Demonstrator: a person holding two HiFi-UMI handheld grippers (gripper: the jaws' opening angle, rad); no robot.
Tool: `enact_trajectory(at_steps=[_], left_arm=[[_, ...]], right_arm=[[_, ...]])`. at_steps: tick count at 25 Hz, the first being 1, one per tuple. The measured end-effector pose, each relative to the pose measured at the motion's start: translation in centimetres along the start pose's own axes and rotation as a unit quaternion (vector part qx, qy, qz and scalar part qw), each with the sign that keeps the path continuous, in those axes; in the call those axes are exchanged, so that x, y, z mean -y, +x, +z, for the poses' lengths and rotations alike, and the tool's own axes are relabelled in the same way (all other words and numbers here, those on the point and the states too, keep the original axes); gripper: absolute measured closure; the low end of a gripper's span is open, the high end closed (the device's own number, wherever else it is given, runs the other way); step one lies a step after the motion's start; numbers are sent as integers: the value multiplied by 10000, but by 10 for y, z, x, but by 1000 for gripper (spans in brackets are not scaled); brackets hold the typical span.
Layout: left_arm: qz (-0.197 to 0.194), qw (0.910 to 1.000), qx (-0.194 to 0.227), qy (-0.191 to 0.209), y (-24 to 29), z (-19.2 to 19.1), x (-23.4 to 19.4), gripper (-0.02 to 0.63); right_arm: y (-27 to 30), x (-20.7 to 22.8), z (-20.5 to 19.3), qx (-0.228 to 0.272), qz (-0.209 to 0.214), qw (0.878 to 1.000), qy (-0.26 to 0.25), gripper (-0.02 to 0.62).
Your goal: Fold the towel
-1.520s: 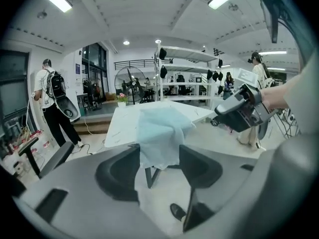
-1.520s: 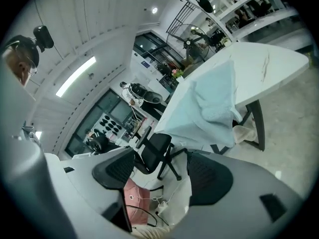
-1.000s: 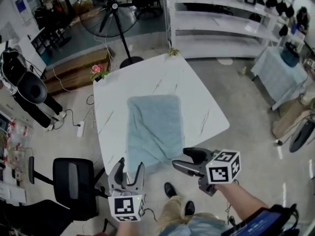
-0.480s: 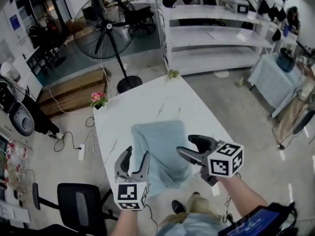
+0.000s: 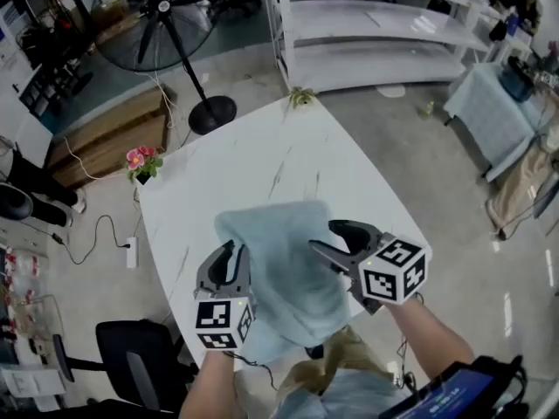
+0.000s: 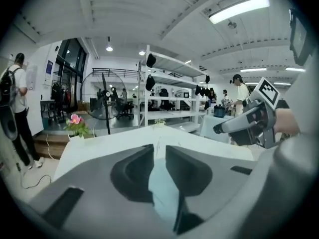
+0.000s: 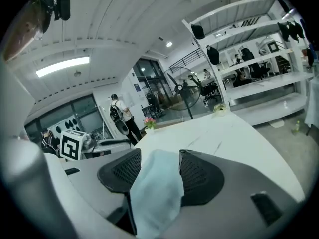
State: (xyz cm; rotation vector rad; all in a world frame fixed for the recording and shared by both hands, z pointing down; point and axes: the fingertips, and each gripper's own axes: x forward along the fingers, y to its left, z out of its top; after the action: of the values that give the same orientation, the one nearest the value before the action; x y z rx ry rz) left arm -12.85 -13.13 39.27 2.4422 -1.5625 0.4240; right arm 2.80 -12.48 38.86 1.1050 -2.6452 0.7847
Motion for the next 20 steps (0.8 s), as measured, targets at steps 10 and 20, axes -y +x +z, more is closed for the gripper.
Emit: enact_trajectory(at_steps=[10, 20], left_arm=[[278, 9889, -1379, 470, 93, -74, -41, 597], [187, 9680, -2438, 557, 139, -111, -54, 597]], right_arm=[[69, 82, -61, -1262, -858, 9779, -1429, 580], [109, 131, -79, -2329, -1074, 9434, -2101, 581]])
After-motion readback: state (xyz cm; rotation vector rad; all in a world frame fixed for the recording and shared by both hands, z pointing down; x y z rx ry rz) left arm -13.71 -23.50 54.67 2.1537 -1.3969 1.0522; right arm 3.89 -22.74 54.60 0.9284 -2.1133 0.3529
